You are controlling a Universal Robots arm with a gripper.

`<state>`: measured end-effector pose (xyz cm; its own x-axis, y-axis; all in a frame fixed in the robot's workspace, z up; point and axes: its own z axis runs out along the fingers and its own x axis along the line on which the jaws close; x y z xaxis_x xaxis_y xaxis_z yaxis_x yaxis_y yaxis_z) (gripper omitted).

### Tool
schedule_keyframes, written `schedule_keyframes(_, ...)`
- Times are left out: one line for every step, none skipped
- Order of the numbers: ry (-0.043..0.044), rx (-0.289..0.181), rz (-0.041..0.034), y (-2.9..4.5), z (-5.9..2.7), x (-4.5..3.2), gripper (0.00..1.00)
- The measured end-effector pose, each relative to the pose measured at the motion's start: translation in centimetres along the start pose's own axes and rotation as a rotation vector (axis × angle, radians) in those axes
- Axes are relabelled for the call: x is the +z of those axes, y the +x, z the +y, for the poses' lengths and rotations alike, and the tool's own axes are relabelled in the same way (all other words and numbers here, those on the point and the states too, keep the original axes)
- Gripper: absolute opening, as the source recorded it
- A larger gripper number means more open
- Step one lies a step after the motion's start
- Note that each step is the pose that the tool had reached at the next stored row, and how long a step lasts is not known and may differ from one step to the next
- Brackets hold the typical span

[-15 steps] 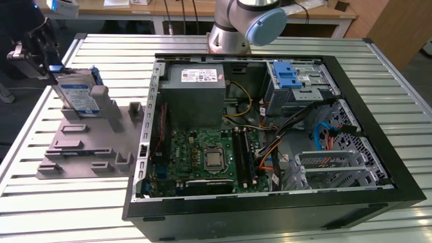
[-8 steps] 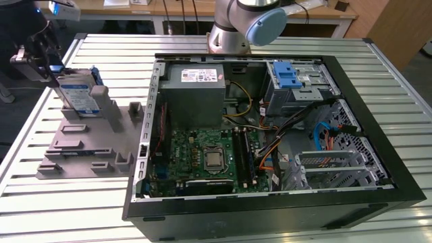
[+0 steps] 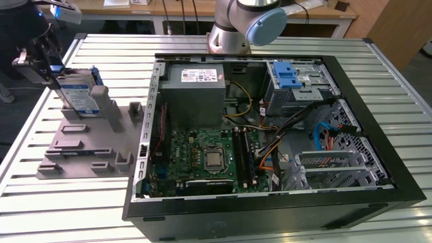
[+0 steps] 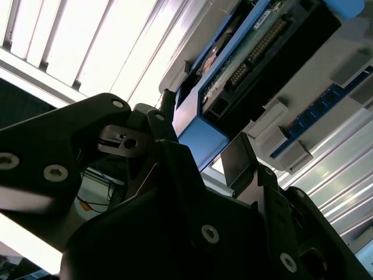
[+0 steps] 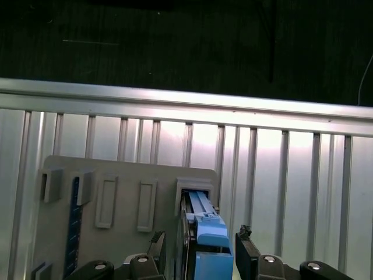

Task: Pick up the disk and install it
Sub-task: 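Pick up the disk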

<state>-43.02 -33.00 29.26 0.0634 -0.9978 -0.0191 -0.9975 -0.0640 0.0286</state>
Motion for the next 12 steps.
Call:
schedule_keyframes(0.0000, 0.000, 0.0000, 0.00, 0.00, 0.06, 0.59)
schedule_keyframes(-0.0001, 0.000, 0.0001, 0.00, 0.00, 0.10, 0.59)
schedule_keyframes(-0.0002, 0.000, 0.0001, 0.01, 0.00, 0.13, 0.59)
schedule_keyframes(-0.0003, 0.000, 0.0001, 0.01, 0.00, 0.14, 0.57)
schedule_keyframes(-0.0004, 0.000, 0.0001, 0.01, 0.00, 0.14, 0.51)
schedule_keyframes(-0.0002, 0.000, 0.0001, 0.01, 0.00, 0.15, 0.51)
schedule_keyframes(0.0000, 0.000, 0.0001, 0.01, -0.01, 0.16, 0.51)
schedule_keyframes(-0.0002, 0.000, 0.0003, 0.01, 0.00, 0.16, 0.45)
schedule_keyframes(-0.0002, 0.000, 0.0004, 0.01, 0.00, 0.16, 0.45)
schedule_keyframes(-0.0002, 0.000, 0.0009, 0.01, -0.01, 0.16, 0.39)
schedule_keyframes(-0.0001, 0.000, 0.0022, 0.01, -0.01, 0.17, 0.37)
schedule_keyframes(-0.0001, 0.000, 0.0041, 0.01, -0.01, 0.16, 0.37)
